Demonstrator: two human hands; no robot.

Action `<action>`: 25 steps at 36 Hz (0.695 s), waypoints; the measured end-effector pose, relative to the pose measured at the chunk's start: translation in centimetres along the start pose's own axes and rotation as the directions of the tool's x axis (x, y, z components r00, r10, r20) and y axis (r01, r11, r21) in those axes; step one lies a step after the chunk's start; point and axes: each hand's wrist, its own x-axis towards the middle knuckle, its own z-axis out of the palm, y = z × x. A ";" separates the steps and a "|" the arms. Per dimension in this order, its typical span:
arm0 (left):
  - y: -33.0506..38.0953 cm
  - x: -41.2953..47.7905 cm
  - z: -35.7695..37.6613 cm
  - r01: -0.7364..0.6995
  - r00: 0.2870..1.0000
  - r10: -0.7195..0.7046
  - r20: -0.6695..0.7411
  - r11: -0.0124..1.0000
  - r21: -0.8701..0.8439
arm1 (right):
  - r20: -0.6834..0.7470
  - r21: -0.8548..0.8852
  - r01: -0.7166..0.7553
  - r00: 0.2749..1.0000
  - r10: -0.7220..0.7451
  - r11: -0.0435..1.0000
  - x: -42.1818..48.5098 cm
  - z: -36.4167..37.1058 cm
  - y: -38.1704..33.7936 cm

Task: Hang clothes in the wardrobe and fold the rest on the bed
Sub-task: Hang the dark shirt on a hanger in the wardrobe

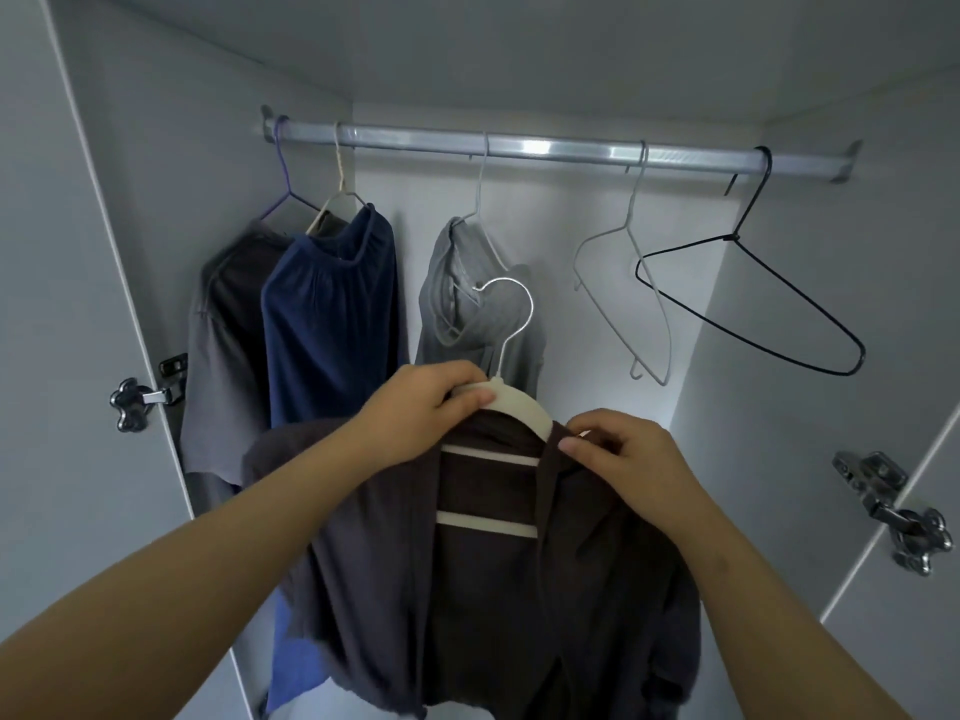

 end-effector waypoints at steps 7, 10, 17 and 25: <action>-1.2 0.9 -2.4 0.078 0.976 -0.071 -0.205 0.996 0.030 | -0.097 0.070 -0.283 0.953 0.289 0.957 -1.1 -1.5 2.6; -1.4 1.2 -3.5 0.081 0.962 -0.081 -0.262 0.997 -0.012 | -0.199 0.178 -0.340 0.907 0.372 0.924 -1.7 -1.3 3.5; -2.0 0.5 -5.0 0.108 0.953 -0.090 -0.290 0.993 0.048 | -0.337 0.141 -0.248 0.898 0.282 0.958 -1.3 -0.7 3.4; -3.4 -1.0 -5.7 0.112 0.951 -0.095 -0.294 0.993 0.043 | -0.361 0.337 -0.207 0.872 0.330 0.918 -0.5 -1.9 3.3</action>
